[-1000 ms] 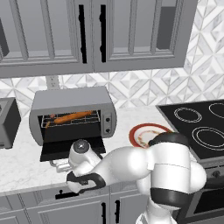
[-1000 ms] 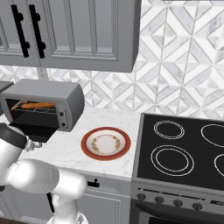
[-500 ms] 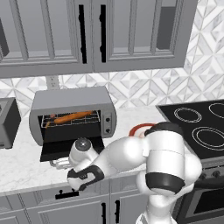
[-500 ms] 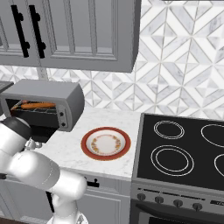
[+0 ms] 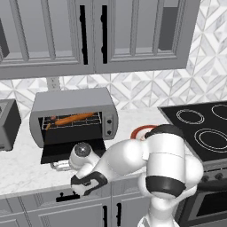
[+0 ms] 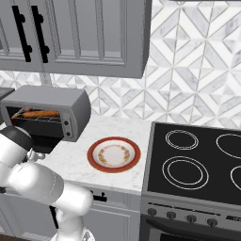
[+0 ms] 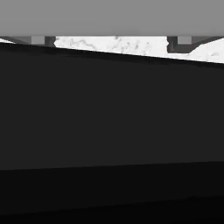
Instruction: Pick up the kebab skewer and baguette bread, and place them inside the toaster oven. Close the toaster oven door and start by setting the timer.
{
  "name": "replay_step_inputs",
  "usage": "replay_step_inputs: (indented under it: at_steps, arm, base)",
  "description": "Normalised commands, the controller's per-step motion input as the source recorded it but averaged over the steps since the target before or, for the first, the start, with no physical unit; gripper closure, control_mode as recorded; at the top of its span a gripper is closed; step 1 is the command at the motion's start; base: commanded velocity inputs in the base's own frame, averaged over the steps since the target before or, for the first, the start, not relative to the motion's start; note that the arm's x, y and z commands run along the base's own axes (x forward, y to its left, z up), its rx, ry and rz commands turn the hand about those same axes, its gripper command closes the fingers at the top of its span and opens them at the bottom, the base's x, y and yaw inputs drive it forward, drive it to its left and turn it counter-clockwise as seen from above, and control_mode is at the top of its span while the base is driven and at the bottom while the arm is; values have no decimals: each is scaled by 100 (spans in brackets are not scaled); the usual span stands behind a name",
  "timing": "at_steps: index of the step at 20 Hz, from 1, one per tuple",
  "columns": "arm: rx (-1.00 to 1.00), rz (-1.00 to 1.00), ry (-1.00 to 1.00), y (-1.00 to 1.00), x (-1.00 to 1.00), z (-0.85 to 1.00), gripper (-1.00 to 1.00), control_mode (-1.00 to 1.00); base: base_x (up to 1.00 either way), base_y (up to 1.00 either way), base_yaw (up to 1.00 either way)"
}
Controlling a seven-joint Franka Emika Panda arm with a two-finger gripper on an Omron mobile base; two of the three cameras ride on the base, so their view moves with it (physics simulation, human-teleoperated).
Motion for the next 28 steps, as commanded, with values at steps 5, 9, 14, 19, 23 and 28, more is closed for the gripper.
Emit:
replay_step_inputs:
  at_steps: [5,9,14,19,23,28]
  arm:
    - [0,0,-13,0,35,0,-100,-100]
    - [0,0,-18,0,43,0,-100,-100]
    - [2,0,-21,-4,51,0,-100,-100]
    - [3,0,-17,-15,56,12,-100,-100]
    - [5,0,-9,-11,49,36,-100,-100]
    - [6,0,-1,-4,44,63,-100,-100]
  base:
    - [0,0,0]
    - [0,0,0]
    - [0,0,0]
    - [0,0,0]
    - [0,0,0]
    - [0,0,0]
